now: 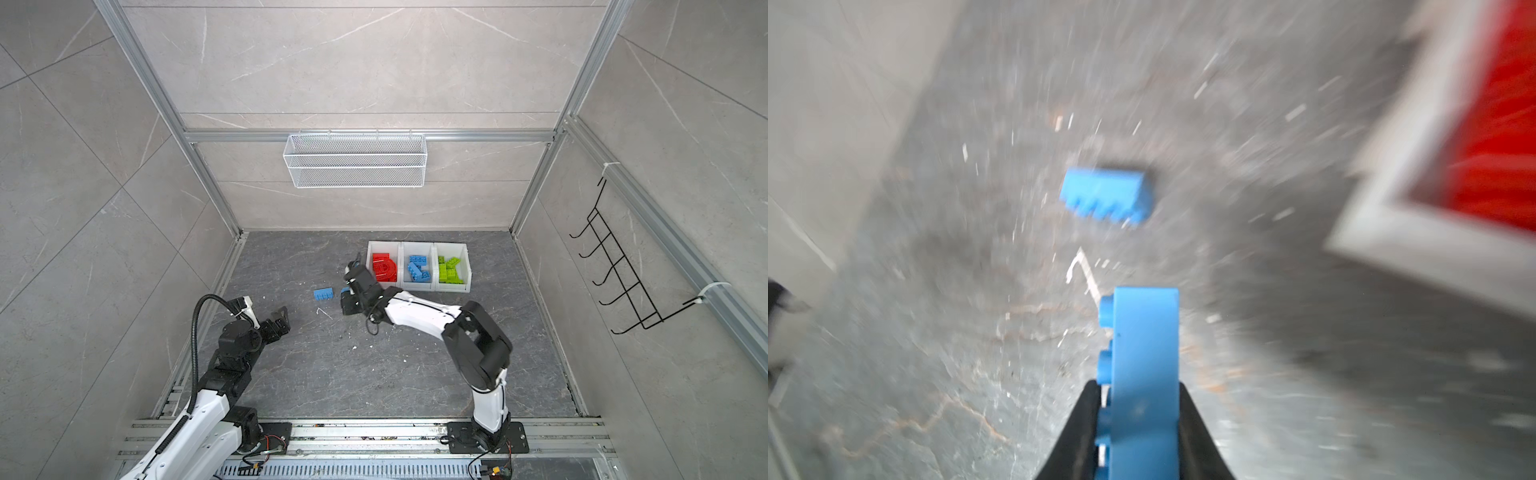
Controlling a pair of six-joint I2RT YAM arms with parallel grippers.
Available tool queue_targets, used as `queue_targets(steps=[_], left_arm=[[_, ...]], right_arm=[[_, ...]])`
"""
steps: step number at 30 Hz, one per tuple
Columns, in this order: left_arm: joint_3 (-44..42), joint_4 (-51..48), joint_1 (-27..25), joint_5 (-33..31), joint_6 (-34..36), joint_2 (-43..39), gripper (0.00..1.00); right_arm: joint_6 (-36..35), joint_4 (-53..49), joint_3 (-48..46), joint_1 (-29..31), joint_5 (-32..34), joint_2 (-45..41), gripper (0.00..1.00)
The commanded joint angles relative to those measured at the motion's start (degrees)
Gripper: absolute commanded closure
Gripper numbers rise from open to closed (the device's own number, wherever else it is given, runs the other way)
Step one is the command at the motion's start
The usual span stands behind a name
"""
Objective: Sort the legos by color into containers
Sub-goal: 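Carry the blue brick with the right gripper and drop it into the middle compartment, then move the right gripper to the last blue brick and grasp it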
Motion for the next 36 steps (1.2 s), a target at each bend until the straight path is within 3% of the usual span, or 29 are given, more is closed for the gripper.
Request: queue_targets(steps=[1,10,17,24,29,31,36], left_arm=[[0.63,2.02,0.27,0.88,0.36,0.24,0.01],[0.77,1.78,0.27,1.24,0.32,-0.02,0.01],[0.78,1.75,0.27,1.00,0.55,0.16,0.01],[0.84,1.64,0.26,0.84,0.73,0.07,0.01],[0.83,2.12,0.20,1.15,0.61,0.49,0.01],[0.83,2.38,0.25,1.31,0.53,0.92,0.01],[1.04,2.57,0.27,1.38,0.57,1.64,0.01]], right_arm=[[-3.35,-0.67,-1.99,-6.76,-2.45,-5.38,0.80],[-9.61,-9.97,6.63,-21.04,-3.32,-2.61,0.81],[-10.30,-14.61,18.21,-25.31,-4.42,7.68,0.82],[-10.53,-15.88,18.85,-27.01,-2.77,10.28,0.80],[-12.32,-17.13,18.07,-27.12,-1.09,10.09,0.70],[-13.28,-18.78,18.96,-27.08,-0.39,10.45,0.52],[-14.58,-20.73,19.75,-27.11,0.33,8.18,0.44]])
